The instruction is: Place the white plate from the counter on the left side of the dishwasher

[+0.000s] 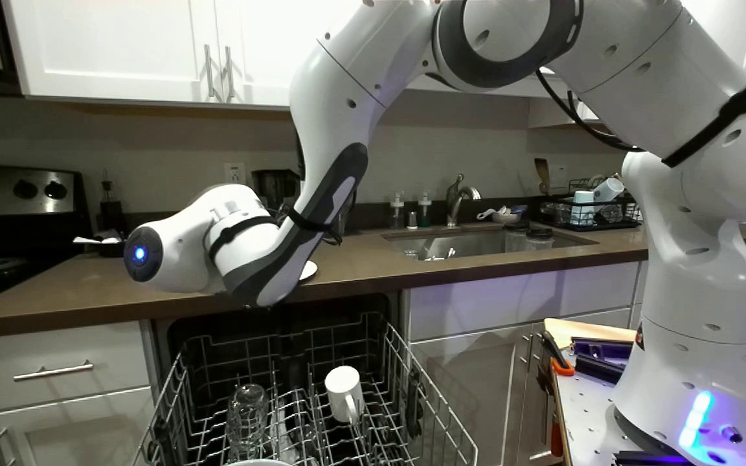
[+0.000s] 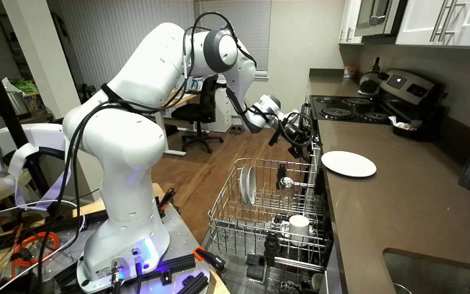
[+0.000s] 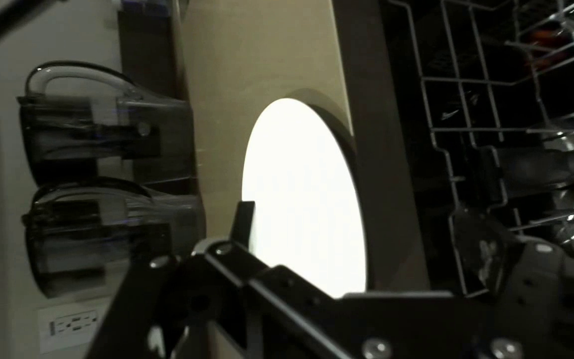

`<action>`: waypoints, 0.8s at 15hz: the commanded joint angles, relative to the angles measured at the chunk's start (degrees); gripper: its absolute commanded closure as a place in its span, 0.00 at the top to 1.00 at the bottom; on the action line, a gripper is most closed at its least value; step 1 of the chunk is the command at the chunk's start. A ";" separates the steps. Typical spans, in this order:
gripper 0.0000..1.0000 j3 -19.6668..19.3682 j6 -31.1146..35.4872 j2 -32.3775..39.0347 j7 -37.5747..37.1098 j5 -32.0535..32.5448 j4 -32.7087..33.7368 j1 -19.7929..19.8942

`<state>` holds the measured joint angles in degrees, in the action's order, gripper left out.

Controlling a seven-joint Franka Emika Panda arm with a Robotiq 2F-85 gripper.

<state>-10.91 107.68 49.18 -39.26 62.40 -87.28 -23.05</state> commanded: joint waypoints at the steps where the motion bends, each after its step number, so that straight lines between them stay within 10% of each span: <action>1: 1.00 3.79 -1.63 -0.22 -1.90 4.03 0.17 2.80; 12: 1.00 5.37 -0.06 2.19 -7.25 14.56 1.81 5.72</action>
<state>-7.38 107.30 50.03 -44.19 73.25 -86.89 -19.77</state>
